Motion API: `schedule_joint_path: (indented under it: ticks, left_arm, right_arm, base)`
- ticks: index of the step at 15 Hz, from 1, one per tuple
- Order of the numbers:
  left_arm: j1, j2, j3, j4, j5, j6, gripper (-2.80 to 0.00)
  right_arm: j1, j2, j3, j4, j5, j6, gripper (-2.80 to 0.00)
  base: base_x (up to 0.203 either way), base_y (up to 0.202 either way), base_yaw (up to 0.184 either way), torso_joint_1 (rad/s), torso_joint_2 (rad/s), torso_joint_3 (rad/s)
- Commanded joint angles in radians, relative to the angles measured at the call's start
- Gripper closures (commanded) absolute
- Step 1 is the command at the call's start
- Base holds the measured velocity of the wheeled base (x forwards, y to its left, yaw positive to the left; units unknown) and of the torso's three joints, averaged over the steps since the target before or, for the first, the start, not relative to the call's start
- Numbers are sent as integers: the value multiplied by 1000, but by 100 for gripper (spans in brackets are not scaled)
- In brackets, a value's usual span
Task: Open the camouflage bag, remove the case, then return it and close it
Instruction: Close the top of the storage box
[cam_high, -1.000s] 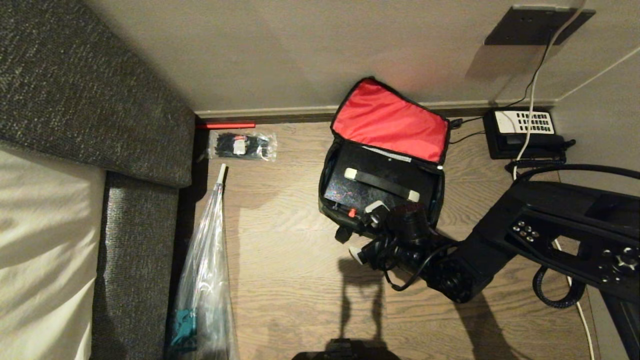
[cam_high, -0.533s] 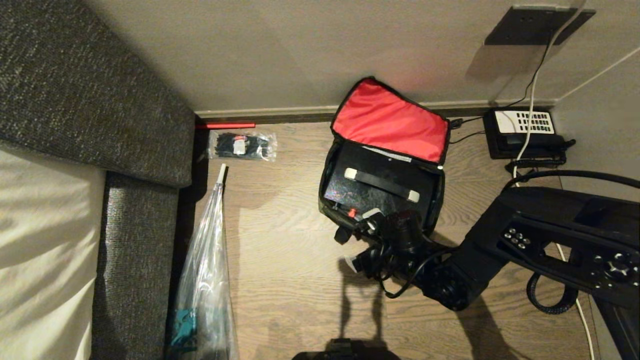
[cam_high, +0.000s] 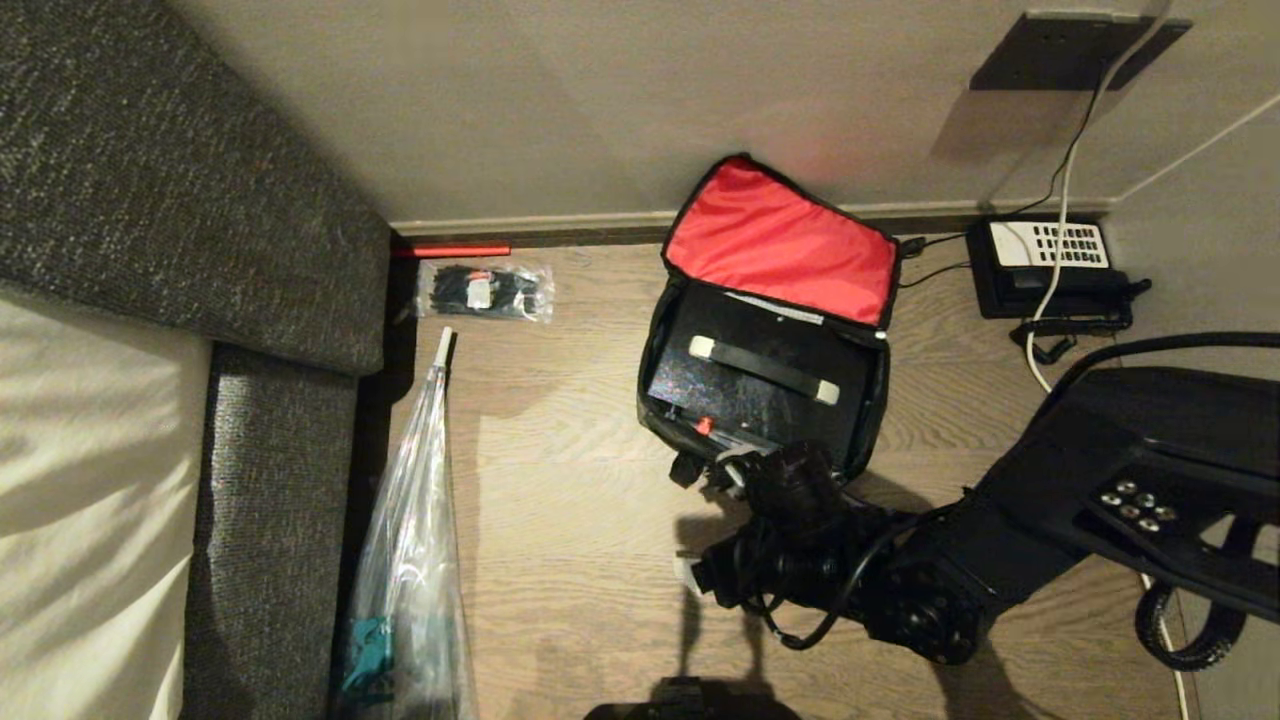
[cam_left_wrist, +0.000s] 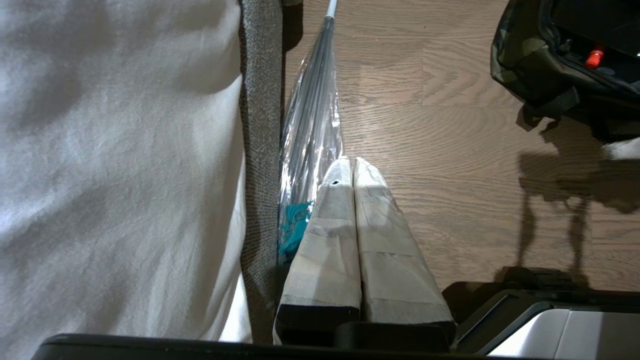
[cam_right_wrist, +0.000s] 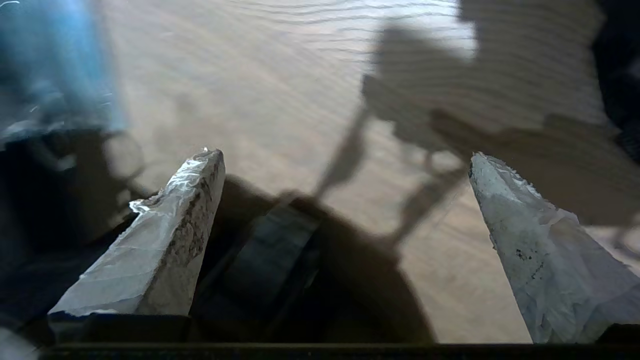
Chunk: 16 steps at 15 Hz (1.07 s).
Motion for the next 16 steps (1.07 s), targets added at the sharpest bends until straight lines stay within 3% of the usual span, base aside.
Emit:
schedule_joint_path:
  ticks: [1, 11, 16]
  left_arm:
    - [0, 0, 0, 0, 0, 0, 0]
    - [-1, 0, 0, 0, 0, 0, 0]
    - [-1, 0, 0, 0, 0, 0, 0]
  right_arm:
    - [11, -69, -8, 12, 17, 0, -280]
    - [-103, 60, -156, -91, 8, -150, -280]
    - [-112, 106, -172, -95, 5, -153, -280]
  base:
    - [0, 0, 0, 0, 0, 0]
    - [0, 0, 0, 0, 0, 0]
    - [0, 0, 0, 0, 0, 0]
